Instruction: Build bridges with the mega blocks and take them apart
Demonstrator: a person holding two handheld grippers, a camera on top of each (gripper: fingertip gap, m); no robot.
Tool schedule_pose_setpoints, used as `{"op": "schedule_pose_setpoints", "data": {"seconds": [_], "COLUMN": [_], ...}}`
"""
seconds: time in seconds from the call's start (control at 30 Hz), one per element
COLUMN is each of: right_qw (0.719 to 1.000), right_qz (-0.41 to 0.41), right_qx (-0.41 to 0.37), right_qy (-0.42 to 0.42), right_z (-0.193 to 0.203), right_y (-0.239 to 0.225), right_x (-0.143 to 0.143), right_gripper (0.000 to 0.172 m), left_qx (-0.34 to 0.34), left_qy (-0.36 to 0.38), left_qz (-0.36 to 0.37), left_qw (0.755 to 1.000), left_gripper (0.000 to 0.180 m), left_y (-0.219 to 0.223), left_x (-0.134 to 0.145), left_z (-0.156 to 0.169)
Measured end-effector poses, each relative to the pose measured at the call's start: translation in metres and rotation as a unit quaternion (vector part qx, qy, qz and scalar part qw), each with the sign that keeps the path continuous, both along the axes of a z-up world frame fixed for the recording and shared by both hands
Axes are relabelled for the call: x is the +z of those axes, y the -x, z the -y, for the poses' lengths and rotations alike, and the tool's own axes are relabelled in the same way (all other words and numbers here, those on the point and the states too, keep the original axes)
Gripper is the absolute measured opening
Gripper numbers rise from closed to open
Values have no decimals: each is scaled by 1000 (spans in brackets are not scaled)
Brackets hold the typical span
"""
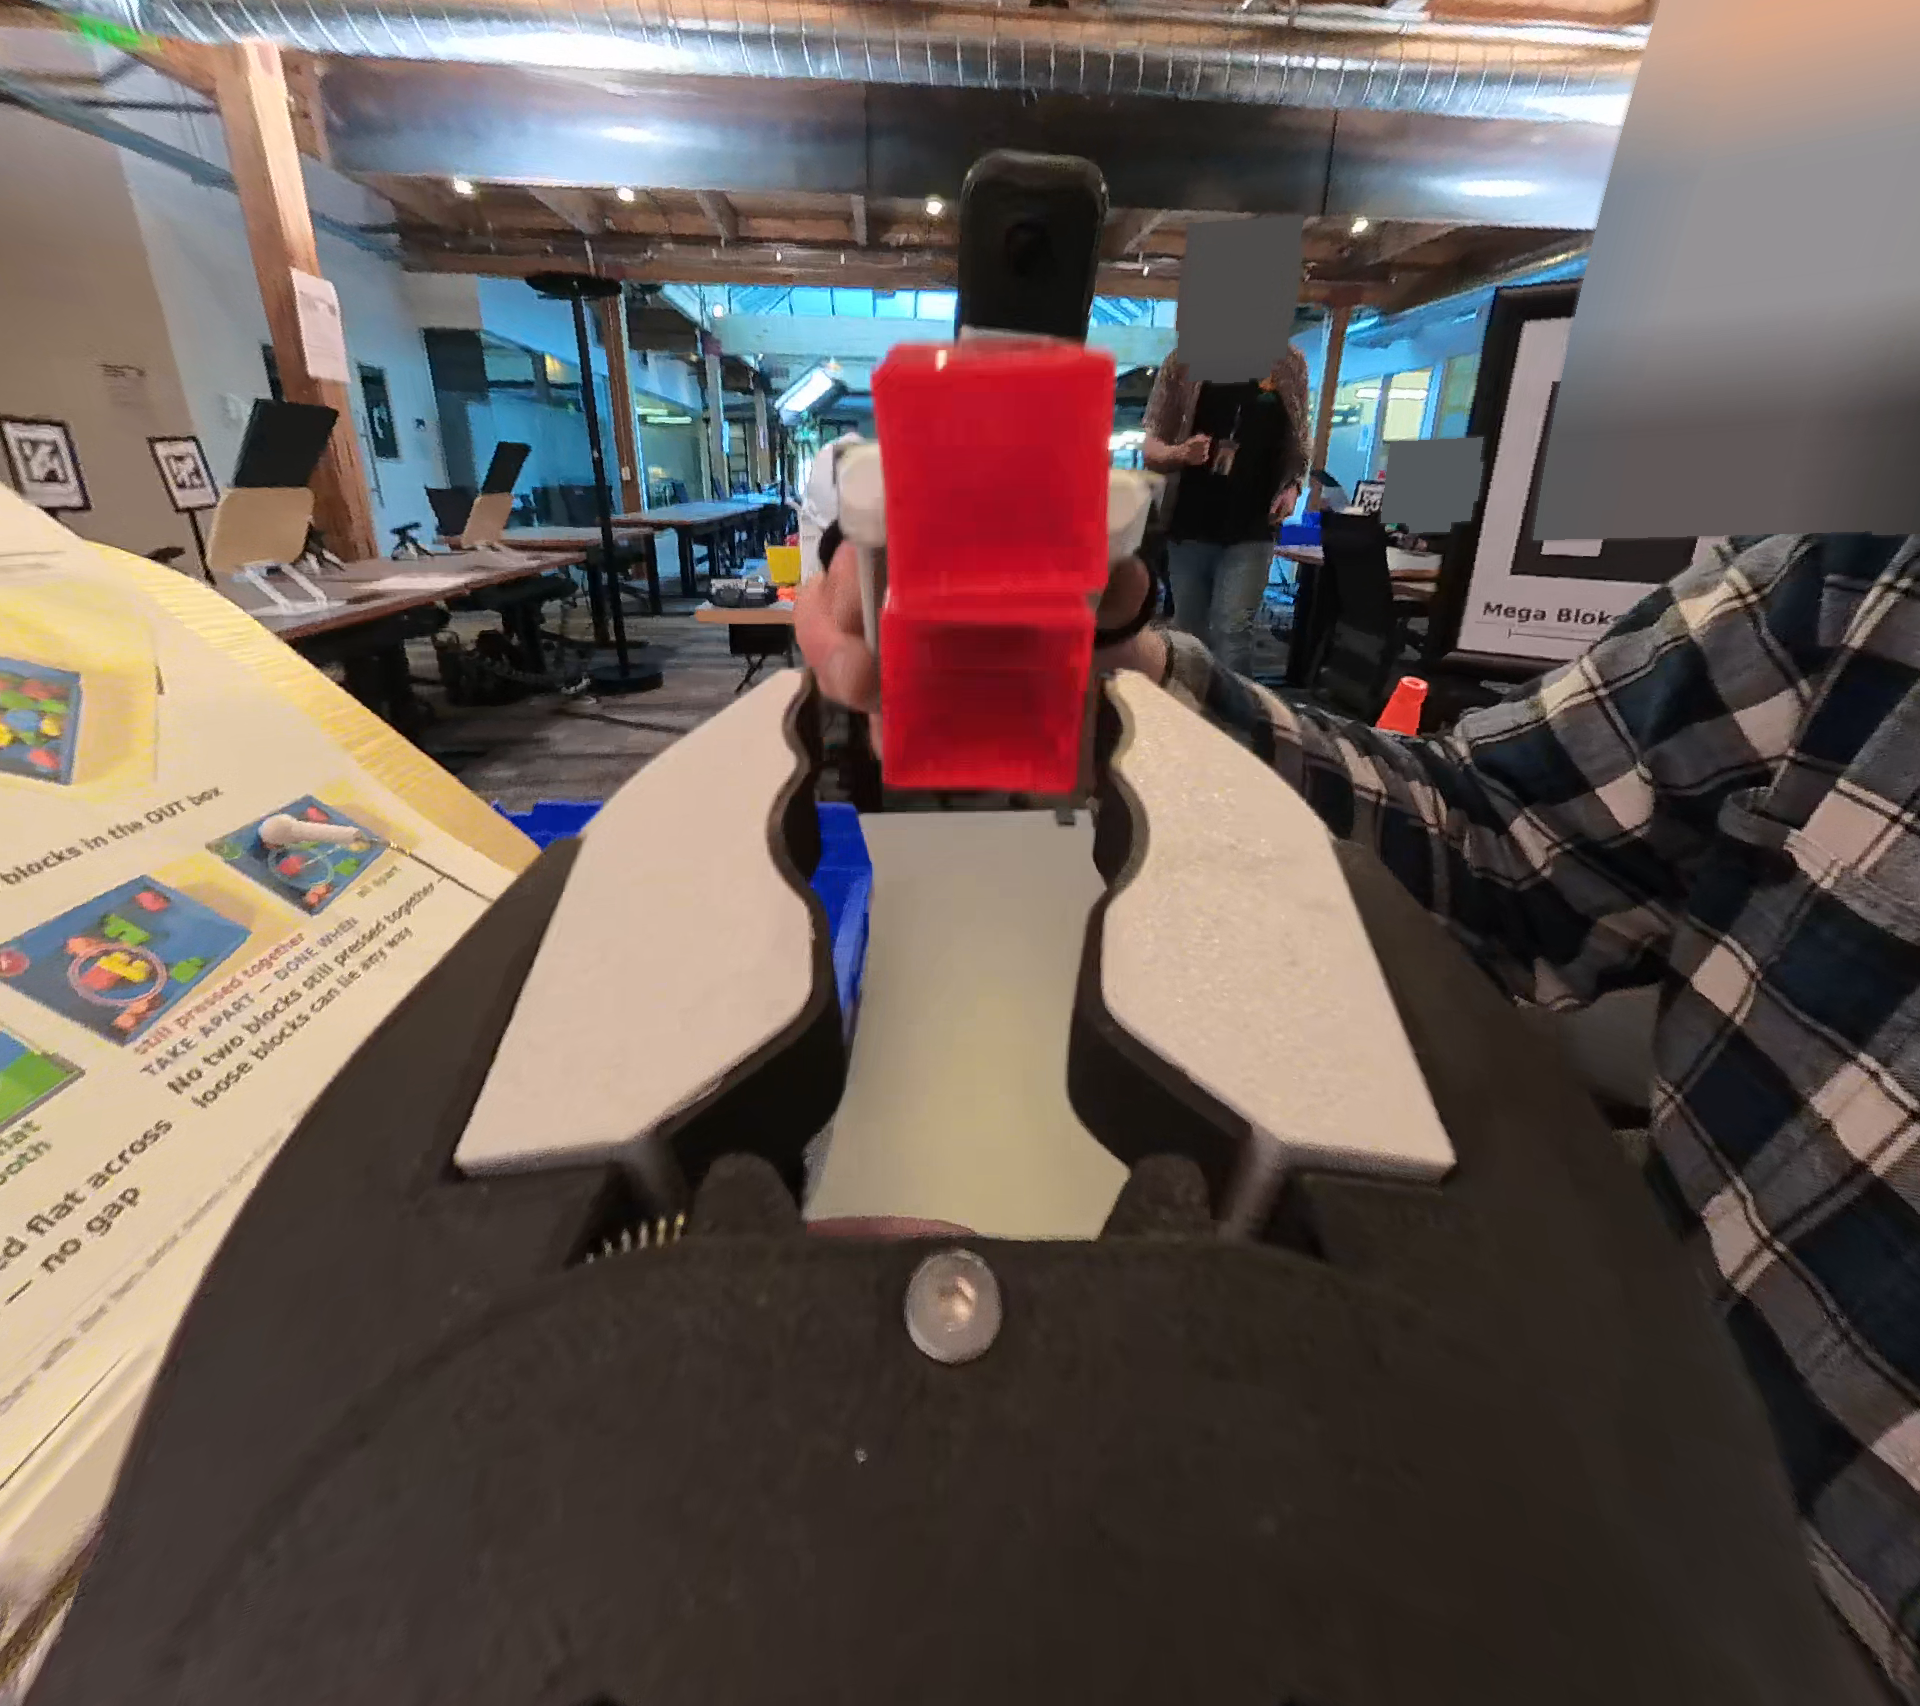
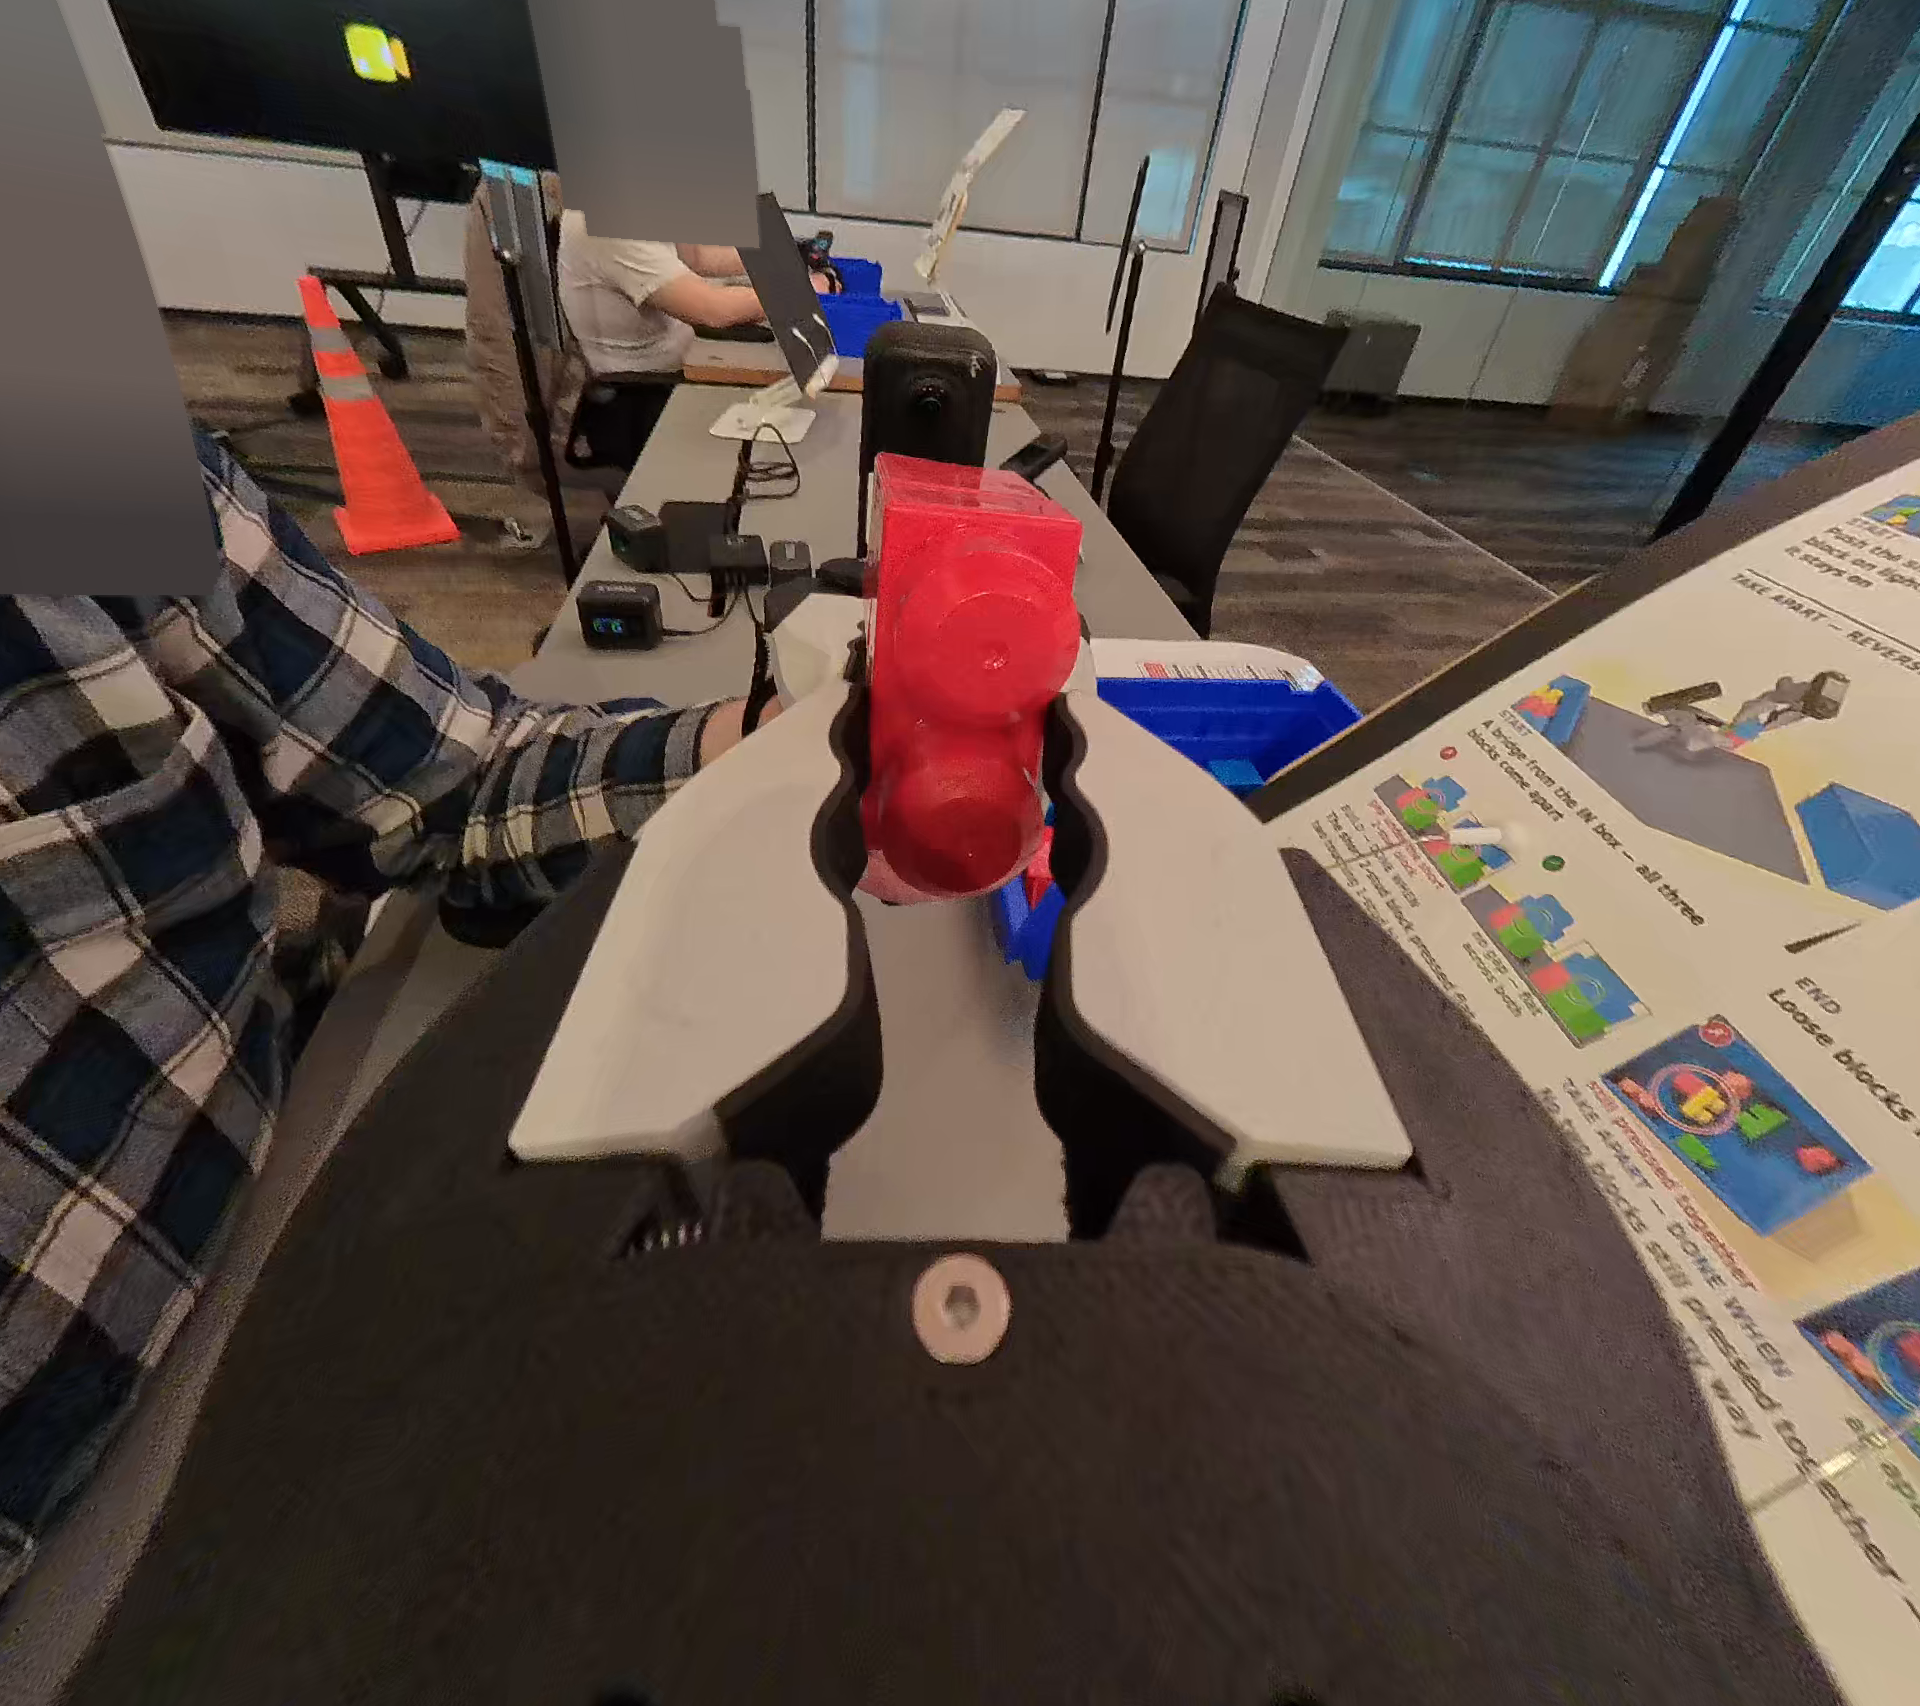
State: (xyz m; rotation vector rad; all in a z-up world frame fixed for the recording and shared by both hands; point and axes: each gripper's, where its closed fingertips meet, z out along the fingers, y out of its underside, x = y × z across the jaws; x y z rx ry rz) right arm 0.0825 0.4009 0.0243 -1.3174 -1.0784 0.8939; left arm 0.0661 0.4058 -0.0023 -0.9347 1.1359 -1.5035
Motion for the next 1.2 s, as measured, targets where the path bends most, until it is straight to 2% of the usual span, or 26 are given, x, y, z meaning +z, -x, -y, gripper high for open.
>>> {"op": "schedule_pose_setpoints", "data": {"seconds": [0.03,0.1,0.23,0.53,0.73,0.87,0.97,1.1,1.2], "right_qw": [1000,1000,1000,997,997,986,962,940,933], "right_qz": [7,14,17,80,77,164,271,341,361], "right_qx": [-4,-1,1,-4,-9,-19,-21,-6,3], "right_qy": [-2,2,1,-9,-5,-29,-23,-8,-11], "right_z": [-1,-1,0,1,-2,2,1,3,5], "right_y": [-1,2,2,3,1,-11,-15,-20,-18], "right_x": [-2,-6,-8,-11,-11,-14,-29,-33,-31], "right_gripper": [33,33,33,33,33,33,33,33,33], "left_qx": [1,-17,-9,-16,-26,12,44,25,19], "left_qy": [1,9,-4,0,16,-10,-55,-75,-83], "left_qz": [0,9,-5,-28,-17,-47,-58,-93,-101], "left_qw": [1000,1000,1000,999,999,999,996,993,991], "left_gripper": [49,36,35,33,35,50,47,34,37], "left_y": [-1,0,-3,-6,-7,2,10,6,5], "left_x": [-1,0,-3,-8,-8,-14,-8,-17,-20], "left_z": [-1,2,5,7,4,-13,-13,-2,0]}}
